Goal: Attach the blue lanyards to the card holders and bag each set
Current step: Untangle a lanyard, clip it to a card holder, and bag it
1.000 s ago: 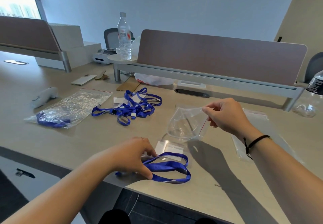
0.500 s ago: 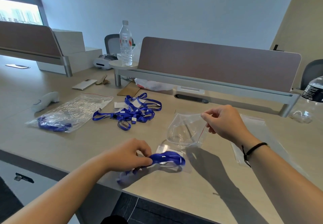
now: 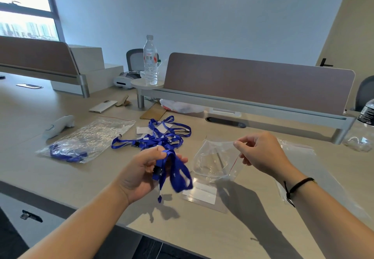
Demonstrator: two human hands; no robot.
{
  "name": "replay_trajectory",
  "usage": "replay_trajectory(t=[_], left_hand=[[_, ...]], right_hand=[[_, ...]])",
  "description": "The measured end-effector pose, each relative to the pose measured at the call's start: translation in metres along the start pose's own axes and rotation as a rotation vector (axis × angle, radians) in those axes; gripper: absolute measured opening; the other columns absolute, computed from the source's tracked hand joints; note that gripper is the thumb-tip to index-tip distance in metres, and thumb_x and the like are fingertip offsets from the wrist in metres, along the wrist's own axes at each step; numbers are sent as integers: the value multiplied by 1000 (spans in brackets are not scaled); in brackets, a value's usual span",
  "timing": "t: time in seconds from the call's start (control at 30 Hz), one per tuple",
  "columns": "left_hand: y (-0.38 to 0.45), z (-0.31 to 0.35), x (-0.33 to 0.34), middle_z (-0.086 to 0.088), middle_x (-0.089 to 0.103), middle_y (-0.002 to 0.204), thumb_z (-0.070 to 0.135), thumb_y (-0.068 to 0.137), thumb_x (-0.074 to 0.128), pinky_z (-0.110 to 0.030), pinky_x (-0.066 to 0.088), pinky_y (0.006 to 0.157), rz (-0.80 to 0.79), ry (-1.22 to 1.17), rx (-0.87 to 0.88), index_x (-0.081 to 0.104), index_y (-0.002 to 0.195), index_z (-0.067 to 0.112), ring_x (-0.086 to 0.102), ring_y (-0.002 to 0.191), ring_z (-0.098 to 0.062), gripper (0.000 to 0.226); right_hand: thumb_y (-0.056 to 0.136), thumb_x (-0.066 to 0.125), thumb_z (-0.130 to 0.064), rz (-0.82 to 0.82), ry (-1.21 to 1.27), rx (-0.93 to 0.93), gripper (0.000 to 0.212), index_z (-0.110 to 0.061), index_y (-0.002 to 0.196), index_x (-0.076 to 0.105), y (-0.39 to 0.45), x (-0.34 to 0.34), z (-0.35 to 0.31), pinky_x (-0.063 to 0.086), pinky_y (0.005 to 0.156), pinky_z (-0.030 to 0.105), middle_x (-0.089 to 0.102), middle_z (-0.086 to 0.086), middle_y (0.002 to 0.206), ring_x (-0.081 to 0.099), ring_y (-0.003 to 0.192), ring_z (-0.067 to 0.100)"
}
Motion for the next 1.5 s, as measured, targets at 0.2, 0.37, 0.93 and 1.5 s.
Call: replay_trajectory(t=[0.2,0.37,0.93,1.5], left_hand=[[4,-4,-7,-26,72,92,3,88,61,-36,63,71,145,1,0,59,96,3,75,86,-33,9],[11,-13,-17,-20,72,87,-1,98,54,-31,63,68,209,121,-39,57,116,-1,73,73,-26,19],[30,-37,26,-32,69,114,-7,97,48,-57,61,75,305,-23,-319,50,128,-4,73,96,-40,31],[66,-30,84,-36,32,149,77,92,27,-53,23,119,107,-271,-321,11,152,-11,30,142,-46,108]], right_hand=[[97,63,-30,-2,2,-10,20,-16,100,77,0,-1,-4,57,58,22,71,-1,68,67,57,12],[97,63,-29,-6,16,-10,19,-16,97,77,0,0,-6,59,58,25,71,0,66,67,56,12],[97,62,-34,-31,3,-23,22,-18,100,77,-2,8,-19,58,59,21,69,-5,67,67,57,8],[96,62,-37,-7,-5,-17,22,-22,98,78,4,-6,-4,61,61,25,69,-10,64,67,56,2]])
Point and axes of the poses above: each hand's wrist, its own y-axis towards the middle knuckle, its own x-axis out of the palm, z = x × y, the point moved 7 cm from there along y, towards the middle knuckle
